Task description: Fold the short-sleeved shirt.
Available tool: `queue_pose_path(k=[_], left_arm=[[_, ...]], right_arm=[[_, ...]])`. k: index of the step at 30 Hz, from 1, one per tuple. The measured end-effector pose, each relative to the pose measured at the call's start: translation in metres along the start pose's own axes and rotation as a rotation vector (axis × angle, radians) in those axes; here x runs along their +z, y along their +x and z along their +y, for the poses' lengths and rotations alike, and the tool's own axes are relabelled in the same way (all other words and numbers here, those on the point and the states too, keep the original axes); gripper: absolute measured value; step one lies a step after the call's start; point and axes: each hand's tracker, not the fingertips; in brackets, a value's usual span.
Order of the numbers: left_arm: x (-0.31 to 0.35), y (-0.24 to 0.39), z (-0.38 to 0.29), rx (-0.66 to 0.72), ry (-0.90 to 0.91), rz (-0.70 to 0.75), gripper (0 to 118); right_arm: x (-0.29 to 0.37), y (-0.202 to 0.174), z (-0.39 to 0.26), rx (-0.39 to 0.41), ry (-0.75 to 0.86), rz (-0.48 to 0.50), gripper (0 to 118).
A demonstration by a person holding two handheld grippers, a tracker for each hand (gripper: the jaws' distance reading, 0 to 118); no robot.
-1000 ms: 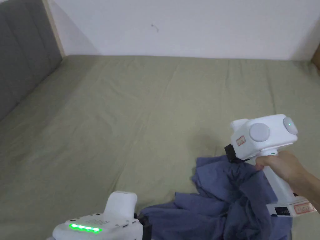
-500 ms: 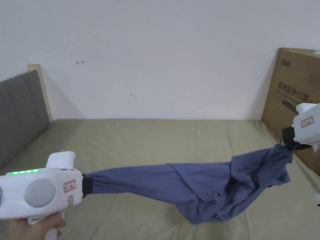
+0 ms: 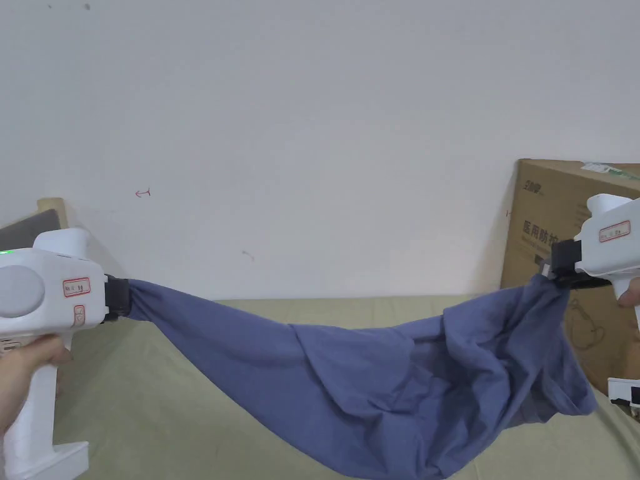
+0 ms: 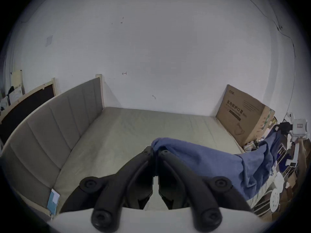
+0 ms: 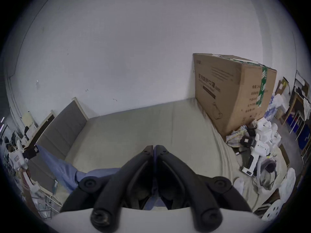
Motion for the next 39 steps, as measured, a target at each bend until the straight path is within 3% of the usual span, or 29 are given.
queue_pose_path(k=[9, 13, 17, 23, 28, 31, 37, 38, 39], left_arm=[[-0.085, -0.053, 0.039, 0.0, -0.006, 0.07, 2], [-0.119, -0.077, 0.032, 0.018, 0.016, 0.1, 2], [-0.15, -0.095, -0.016, 0.012, -0.036, 0.157, 2], [-0.159, -0.117, -0.141, 0.052, -0.18, 0.146, 2], [-0.114, -0.13, -0.237, 0.095, -0.352, 0.132, 2], [-0.076, -0.134, -0.27, 0.112, -0.385, 0.128, 2], [-0.016, -0.124, -0.314, 0.076, -0.445, 0.123, 3], [-0.009, -0.122, -0.32, 0.075, -0.443, 0.123, 6], [-0.003, -0.121, -0.325, 0.077, -0.444, 0.118, 16]], right_arm=[[-0.105, -0.041, 0.052, -0.022, -0.009, 0.051, 3], [-0.164, -0.06, 0.051, 0.005, -0.031, 0.057, 3], [-0.224, -0.066, 0.004, 0.012, -0.146, 0.065, 3], [-0.284, -0.054, -0.133, 0.04, -0.427, 0.047, 3], [-0.256, -0.014, -0.236, -0.003, -0.553, 0.013, 3], [-0.22, 0.017, -0.276, -0.138, -0.545, 0.066, 3], [-0.148, 0.026, -0.339, -0.116, -0.556, 0.055, 3], [-0.141, 0.027, -0.344, -0.12, -0.55, 0.055, 3], [-0.135, 0.027, -0.347, -0.133, -0.537, 0.059, 4]])
